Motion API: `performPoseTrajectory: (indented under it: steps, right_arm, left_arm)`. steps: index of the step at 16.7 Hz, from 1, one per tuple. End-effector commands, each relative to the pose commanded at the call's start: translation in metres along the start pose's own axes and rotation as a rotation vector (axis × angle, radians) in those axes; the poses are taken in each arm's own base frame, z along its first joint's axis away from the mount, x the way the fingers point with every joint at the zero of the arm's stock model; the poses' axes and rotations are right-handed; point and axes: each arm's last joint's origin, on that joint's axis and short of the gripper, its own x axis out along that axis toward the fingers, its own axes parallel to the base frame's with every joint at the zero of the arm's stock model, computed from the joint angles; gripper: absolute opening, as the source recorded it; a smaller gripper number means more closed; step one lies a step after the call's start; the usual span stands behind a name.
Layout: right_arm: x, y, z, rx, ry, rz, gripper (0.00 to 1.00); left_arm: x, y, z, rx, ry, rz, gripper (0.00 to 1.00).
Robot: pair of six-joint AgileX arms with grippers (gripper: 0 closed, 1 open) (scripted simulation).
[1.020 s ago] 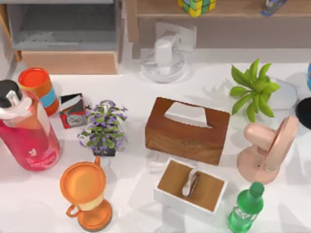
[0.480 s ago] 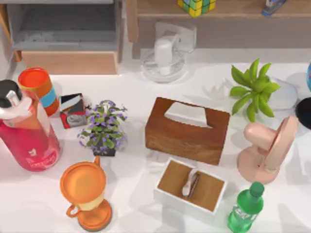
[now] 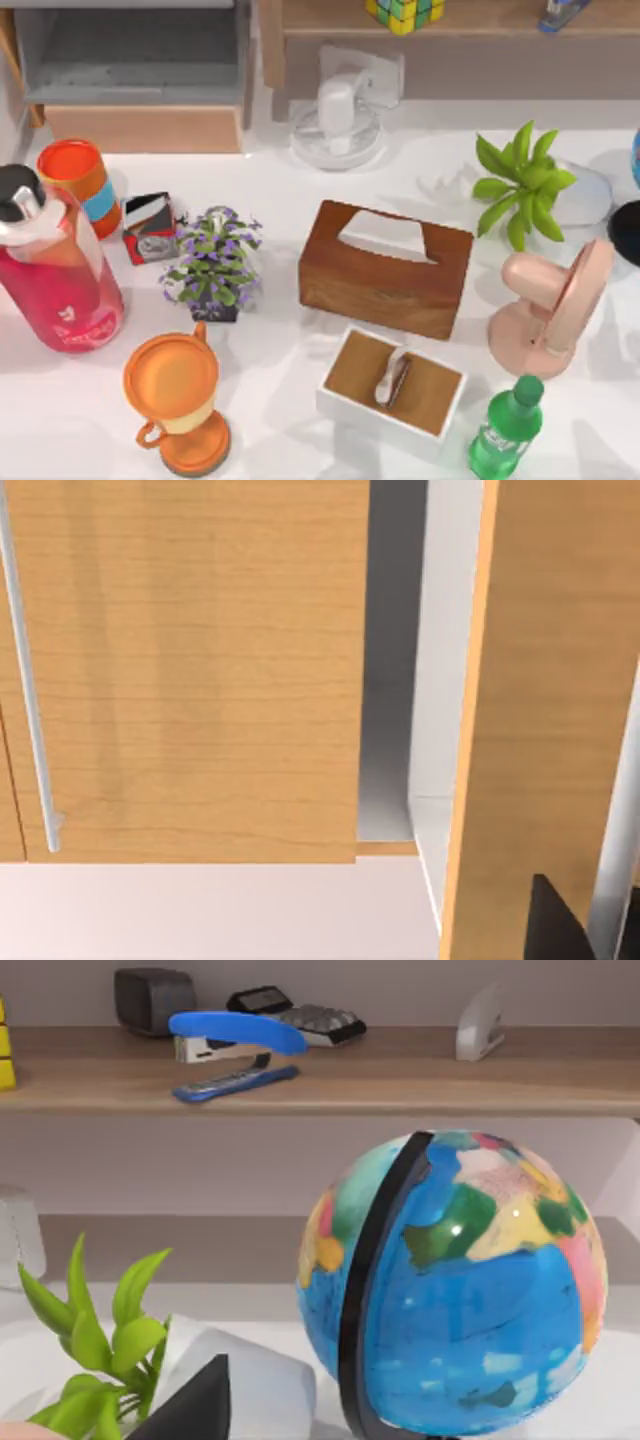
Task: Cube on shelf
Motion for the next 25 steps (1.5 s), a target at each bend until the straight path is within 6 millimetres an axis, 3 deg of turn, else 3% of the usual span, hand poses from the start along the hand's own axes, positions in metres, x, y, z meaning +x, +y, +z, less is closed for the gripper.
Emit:
performPoseTrajectory:
  steps: [7, 16, 21, 25]
  right_arm:
    - [0.000, 0.000, 0.000, 0.000, 0.000, 0.000, 1.00]
    - [0.000, 0.000, 0.000, 0.000, 0.000, 0.000, 1.00]
    - [0.000, 0.000, 0.000, 0.000, 0.000, 0.000, 1.00]
    - [0.000, 0.000, 0.000, 0.000, 0.000, 0.000, 1.00]
  left_arm:
    - [0.000, -0.004, -0.001, -0.016, 0.002, -0.015, 0.00]
    - [0.060, -0.004, -0.001, -0.017, 0.003, -0.016, 0.00]
    - [0.061, -0.005, -0.002, -0.022, 0.006, -0.022, 0.00]
    - [0.082, -0.008, -0.001, -0.030, -0.001, -0.031, 0.00]
